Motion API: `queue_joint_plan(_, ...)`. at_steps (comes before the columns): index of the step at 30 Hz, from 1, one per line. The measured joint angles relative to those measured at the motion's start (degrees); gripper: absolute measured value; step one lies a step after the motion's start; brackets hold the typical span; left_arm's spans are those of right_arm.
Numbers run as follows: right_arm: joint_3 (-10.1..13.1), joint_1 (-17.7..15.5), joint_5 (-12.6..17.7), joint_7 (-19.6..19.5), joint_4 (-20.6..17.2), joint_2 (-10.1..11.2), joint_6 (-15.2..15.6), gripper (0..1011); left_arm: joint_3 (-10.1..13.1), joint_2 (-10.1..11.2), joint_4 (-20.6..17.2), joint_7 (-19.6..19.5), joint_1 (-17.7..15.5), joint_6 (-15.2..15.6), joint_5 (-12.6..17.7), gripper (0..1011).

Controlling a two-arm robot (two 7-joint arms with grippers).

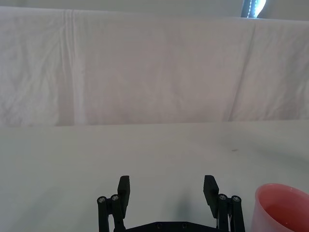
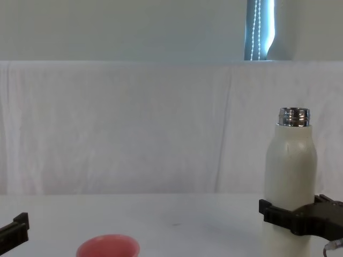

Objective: Grasp the thermos with one hand and pour water into the cup lid.

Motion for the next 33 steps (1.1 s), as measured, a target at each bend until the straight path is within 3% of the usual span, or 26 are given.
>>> queue_joint_plan(33,0.98,-3.94,0.88,1.33,-3.55,2.59,0.77,1001,0.00,0.00,0.00,0.00,0.00,0.00,0.00,1001)
